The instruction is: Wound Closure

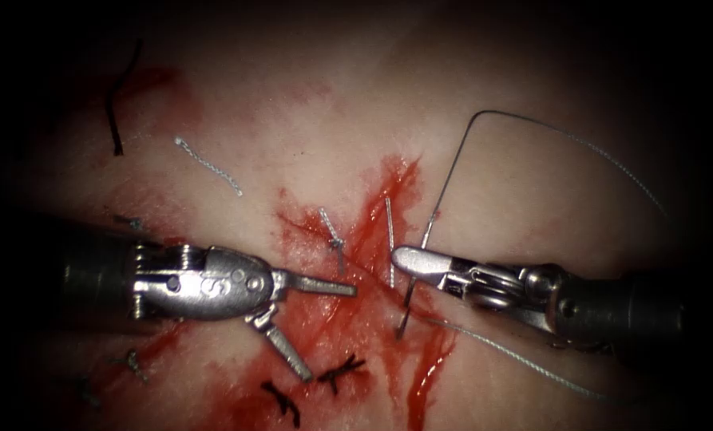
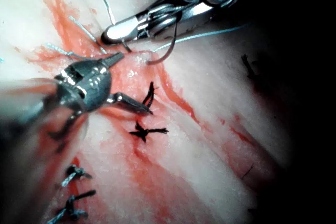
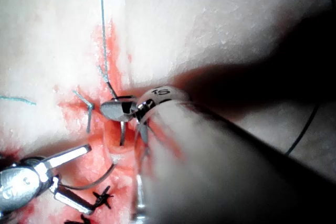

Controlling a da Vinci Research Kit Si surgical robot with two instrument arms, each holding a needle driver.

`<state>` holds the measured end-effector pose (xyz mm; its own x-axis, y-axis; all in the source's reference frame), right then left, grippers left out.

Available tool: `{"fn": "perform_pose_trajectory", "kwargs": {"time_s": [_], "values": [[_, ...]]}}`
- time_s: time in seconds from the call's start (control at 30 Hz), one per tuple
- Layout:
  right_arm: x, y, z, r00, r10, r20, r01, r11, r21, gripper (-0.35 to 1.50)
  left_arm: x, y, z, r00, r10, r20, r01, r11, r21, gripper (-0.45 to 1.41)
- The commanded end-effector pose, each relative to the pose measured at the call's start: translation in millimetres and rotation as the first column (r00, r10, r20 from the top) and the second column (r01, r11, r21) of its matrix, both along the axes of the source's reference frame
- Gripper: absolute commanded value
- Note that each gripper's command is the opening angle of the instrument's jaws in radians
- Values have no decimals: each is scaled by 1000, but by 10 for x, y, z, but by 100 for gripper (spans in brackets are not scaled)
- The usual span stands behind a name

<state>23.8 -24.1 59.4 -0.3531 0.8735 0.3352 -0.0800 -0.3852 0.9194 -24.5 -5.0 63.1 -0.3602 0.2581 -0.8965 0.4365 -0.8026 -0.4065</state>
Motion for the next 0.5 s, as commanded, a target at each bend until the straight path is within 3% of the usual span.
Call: {"fn": "perform_pose_trajectory", "kwargs": {"time_s": [0.03,0.27,0.5], "values": [[9,-1,3,1000,0,-2,0,1000,1,-35,-10,-2,6,1000,-4,5,4,1000,-3,98],[9,-3,4,1000,-3,4,3,1000,1,-35,-29,12,15,997,-75,18,74,997,4,98],[8,-4,5,1000,-5,6,5,1000,0,-35,-44,18,18,991,-127,46,126,992,26,86]]}}
